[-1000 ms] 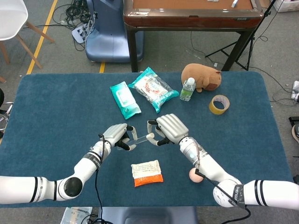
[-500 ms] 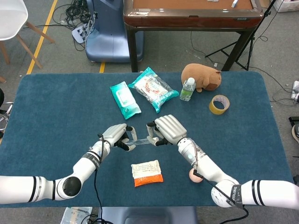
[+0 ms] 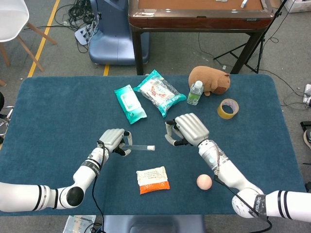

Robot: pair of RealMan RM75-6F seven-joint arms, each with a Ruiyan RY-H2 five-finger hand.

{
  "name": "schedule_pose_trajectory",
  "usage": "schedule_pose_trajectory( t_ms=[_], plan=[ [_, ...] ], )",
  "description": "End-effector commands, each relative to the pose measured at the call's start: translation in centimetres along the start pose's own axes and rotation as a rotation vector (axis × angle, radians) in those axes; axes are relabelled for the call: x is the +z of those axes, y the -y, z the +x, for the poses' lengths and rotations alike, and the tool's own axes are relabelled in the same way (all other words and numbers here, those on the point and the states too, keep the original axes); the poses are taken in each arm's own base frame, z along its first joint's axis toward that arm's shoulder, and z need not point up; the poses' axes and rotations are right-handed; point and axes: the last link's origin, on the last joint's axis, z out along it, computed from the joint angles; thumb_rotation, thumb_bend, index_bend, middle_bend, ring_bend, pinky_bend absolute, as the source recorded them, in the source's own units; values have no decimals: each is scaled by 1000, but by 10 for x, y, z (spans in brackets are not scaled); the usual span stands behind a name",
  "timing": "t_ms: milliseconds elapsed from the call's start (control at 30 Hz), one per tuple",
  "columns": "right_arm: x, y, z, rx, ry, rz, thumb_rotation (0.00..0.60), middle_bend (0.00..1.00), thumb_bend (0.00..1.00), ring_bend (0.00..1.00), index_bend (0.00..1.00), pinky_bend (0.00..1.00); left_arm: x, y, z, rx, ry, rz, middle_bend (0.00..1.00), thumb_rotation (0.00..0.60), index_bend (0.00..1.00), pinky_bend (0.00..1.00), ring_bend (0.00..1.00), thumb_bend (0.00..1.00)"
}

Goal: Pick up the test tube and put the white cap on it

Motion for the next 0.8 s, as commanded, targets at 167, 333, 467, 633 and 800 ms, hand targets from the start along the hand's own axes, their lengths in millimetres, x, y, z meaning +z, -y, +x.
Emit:
schedule_pose_trajectory(
  t_ms=[167, 333, 467, 633, 800],
  plan=[
    [-30, -29, 15, -51, -26, -82, 600, 949, 394, 1000, 510, 1000, 15, 16, -23, 186, -65, 35, 1000, 600, 619, 1000, 933, 292],
    [-47, -46, 18, -66, -24, -128, 600, 949, 395, 1000, 507, 1000, 27, 23, -38, 245, -92, 54, 1000, 600, 619, 1000, 931, 292],
    [-55, -54, 19, -62, -24, -148, 600, 949, 394, 1000, 507, 1000, 35, 26, -48, 243, -83, 72, 1000, 600, 619, 1000, 929, 291],
    [-60, -62, 17, -57, -16, -163, 600, 949, 394, 1000, 507, 1000, 43, 30, -57, 241, -74, 87, 1000, 600, 616, 1000, 921, 291],
    [-61, -68, 15, -53, -9, -174, 600, 949, 394, 1000, 507, 1000, 49, 32, -63, 248, -63, 102, 1000, 600, 576, 1000, 918, 292]
  ],
)
